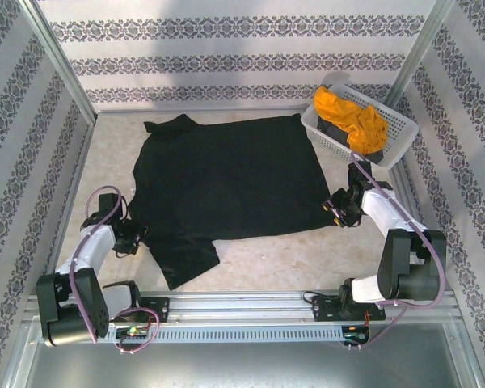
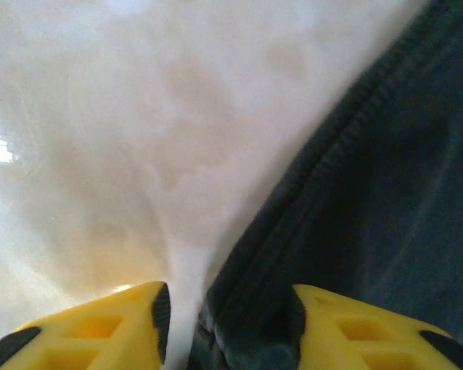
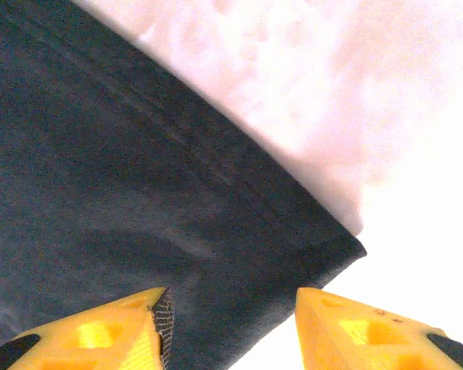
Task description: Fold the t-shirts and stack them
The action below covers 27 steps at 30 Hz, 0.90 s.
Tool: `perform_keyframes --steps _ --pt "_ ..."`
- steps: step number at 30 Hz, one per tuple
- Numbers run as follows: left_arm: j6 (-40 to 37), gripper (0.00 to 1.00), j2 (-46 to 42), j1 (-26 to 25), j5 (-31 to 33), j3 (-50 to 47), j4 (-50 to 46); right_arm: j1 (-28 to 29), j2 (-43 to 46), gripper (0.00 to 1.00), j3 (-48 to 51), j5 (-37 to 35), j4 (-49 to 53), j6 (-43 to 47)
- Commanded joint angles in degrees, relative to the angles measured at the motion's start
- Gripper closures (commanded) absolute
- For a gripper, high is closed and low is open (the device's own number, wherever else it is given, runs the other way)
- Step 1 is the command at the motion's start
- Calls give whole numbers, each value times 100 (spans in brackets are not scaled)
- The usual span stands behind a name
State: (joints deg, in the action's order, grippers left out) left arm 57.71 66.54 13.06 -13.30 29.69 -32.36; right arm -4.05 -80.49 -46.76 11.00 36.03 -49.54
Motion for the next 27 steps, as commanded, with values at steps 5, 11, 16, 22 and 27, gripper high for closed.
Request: perform_keyframes --steps 5,11,16,22,27 --pt "-52 87 909 -46 410 331 573 -70 -348 62 117 -310 67 63" --pt "-124 100 1078 342 646 482 624 107 -804 84 118 -68 149 -65" --pt "-464 100 1295 787 451 735 772 799 -1027 95 25 26 330 -406" --pt "-700 100 1324 939 363 988 898 1117 -892 99 -35 56 397 -661" --pt "-1179 99 998 951 483 1099 720 874 -527 100 -212 -406 847 -352"
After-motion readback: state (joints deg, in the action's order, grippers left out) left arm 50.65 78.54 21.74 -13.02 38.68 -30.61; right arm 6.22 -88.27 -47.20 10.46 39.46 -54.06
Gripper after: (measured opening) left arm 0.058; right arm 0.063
